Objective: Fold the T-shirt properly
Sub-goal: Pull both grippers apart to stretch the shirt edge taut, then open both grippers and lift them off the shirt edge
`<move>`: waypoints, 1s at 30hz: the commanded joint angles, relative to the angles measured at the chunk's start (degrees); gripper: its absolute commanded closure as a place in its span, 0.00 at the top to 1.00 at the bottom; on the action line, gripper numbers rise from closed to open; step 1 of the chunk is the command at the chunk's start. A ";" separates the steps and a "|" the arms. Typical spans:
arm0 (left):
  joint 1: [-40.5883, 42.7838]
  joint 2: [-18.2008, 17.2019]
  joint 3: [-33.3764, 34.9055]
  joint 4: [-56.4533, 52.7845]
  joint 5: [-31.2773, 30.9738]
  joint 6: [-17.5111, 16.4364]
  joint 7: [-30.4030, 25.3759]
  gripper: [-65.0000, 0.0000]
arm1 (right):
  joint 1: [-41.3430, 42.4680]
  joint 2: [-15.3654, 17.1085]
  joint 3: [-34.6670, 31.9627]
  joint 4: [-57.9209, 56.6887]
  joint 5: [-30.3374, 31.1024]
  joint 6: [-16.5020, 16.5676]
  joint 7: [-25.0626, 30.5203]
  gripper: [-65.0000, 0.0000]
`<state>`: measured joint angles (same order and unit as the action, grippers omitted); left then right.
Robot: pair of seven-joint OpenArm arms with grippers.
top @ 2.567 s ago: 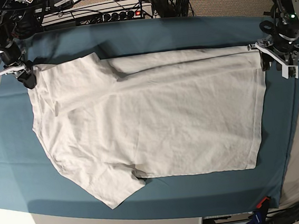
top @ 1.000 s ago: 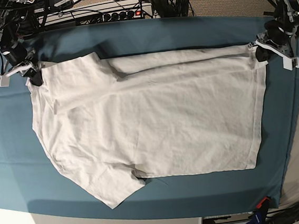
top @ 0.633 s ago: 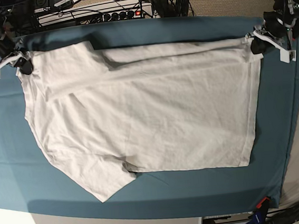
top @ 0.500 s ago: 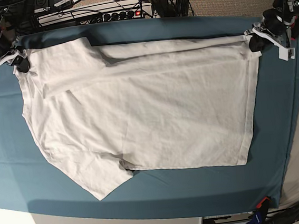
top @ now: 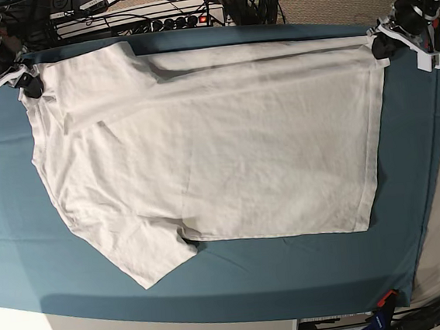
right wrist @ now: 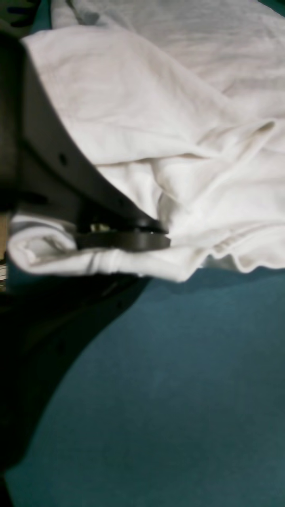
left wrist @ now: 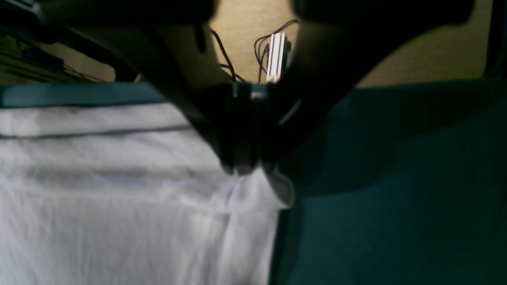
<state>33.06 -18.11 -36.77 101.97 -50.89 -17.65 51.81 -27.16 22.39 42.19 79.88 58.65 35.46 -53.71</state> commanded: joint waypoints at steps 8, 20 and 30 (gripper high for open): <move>1.22 -0.79 -0.61 0.26 1.14 -0.46 2.58 0.00 | -3.19 1.27 0.55 0.37 -2.12 -0.72 -0.22 0.00; 1.20 -1.11 -0.61 0.26 6.84 -0.42 0.94 0.43 | -3.13 1.27 0.66 0.37 -7.52 0.83 7.39 0.34; 0.63 -1.11 -2.27 3.45 13.38 -0.37 -0.57 0.43 | 3.58 1.40 5.40 0.37 -13.79 0.79 9.57 0.34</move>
<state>33.34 -18.35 -38.11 104.64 -39.20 -18.87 51.44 -23.70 22.31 46.92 79.48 43.81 35.86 -45.36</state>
